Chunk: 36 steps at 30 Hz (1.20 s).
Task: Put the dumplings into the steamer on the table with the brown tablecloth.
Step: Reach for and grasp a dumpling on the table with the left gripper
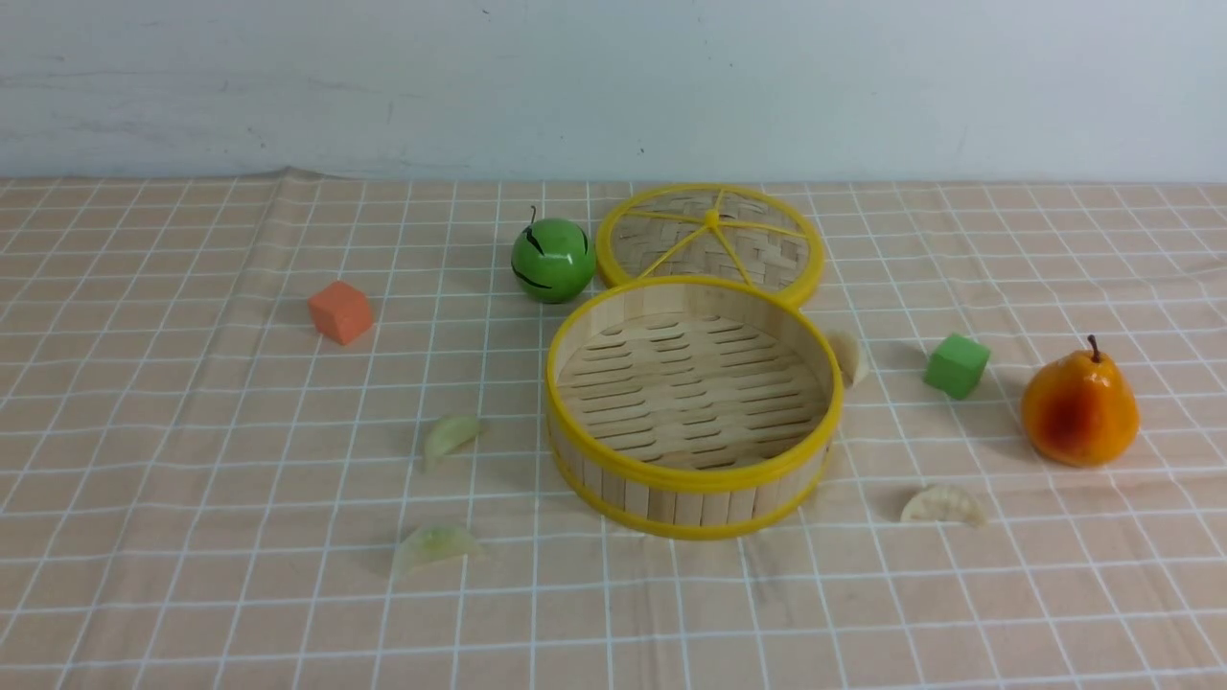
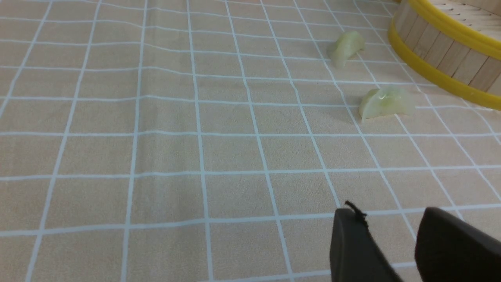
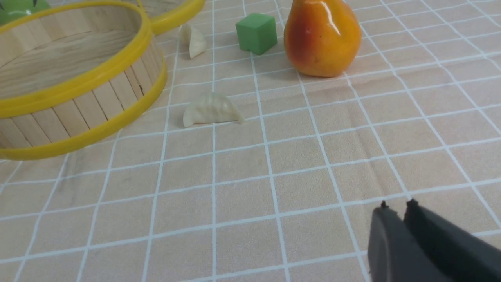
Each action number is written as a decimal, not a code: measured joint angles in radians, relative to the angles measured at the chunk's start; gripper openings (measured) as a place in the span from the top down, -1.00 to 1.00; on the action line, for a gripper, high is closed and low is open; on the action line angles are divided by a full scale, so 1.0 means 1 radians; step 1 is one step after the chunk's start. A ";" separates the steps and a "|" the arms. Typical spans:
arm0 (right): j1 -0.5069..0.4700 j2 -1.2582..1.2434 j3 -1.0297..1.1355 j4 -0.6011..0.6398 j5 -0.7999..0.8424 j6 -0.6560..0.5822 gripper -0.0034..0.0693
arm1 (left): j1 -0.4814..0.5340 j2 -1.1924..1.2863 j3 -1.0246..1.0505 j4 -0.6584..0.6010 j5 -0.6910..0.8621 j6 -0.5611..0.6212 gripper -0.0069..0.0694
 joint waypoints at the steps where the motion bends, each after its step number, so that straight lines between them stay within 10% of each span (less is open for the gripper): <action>1: 0.000 0.000 0.000 0.000 0.000 0.000 0.73 | 0.000 0.000 0.000 -0.001 -0.001 0.000 0.19; 14: 0.000 0.000 0.012 -0.134 -0.101 -0.001 0.68 | 0.000 0.000 0.000 -0.022 -0.471 0.000 0.19; 24: 0.000 0.000 0.012 -0.150 -0.737 0.004 0.67 | 0.000 0.000 0.000 -0.027 -0.784 -0.030 0.19; 31: 0.000 0.000 0.012 -0.142 -1.121 0.122 0.65 | 0.000 -0.001 -0.003 -0.031 -1.034 -0.421 0.20; 36: 0.000 0.004 -0.103 -0.147 -1.011 0.200 0.65 | 0.000 0.012 -0.219 -0.010 -0.808 -0.561 0.47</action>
